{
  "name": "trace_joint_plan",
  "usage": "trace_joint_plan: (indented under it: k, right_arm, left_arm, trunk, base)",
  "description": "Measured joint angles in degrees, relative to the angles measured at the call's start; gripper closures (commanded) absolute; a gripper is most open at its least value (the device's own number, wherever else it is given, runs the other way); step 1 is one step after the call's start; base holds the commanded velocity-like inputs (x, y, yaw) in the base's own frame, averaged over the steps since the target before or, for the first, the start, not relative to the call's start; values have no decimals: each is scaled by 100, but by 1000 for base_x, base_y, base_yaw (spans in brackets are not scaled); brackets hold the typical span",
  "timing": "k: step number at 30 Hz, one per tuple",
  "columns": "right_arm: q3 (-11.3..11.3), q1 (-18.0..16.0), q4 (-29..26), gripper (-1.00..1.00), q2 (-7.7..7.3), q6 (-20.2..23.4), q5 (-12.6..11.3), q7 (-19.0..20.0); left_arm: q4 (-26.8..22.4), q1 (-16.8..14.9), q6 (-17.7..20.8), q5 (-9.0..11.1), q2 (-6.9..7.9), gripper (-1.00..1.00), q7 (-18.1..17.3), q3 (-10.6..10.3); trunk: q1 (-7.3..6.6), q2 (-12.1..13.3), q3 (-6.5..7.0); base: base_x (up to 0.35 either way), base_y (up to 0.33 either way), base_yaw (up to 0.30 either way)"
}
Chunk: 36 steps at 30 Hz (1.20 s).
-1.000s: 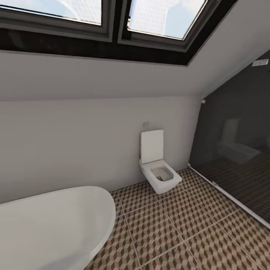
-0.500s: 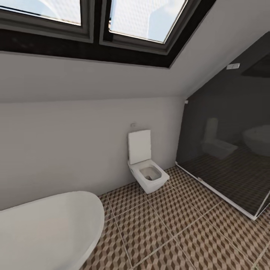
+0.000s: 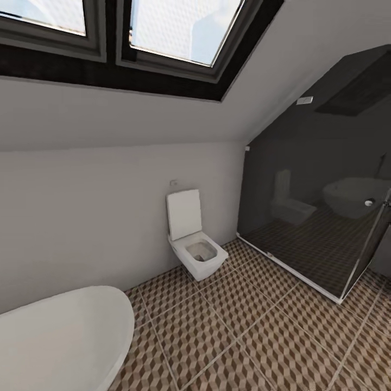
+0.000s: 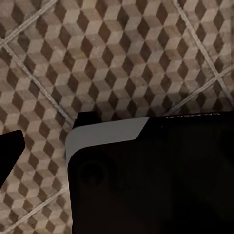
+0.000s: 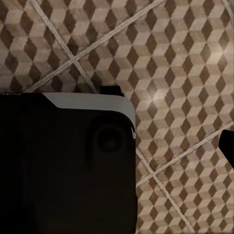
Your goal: Take the four mousetraps from the cabinet in the bathroom and place them on the bathroom floor. Make sure all four end up on the same floor surface, and ensure that at least two of them are either under or directly next to the same bathroom sink.
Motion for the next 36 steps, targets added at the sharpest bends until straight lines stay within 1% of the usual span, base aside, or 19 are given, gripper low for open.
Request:
trace_joint_plan:
  k: [36]
  right_arm:
    - [0, 0, 6, -100, -12, 1, 0, 5]
  left_arm:
    - [0, 0, 0, 0, 0, -100, 0, 0]
  trunk:
    - [0, 0, 128]
  base:
    - [0, 0, -242]
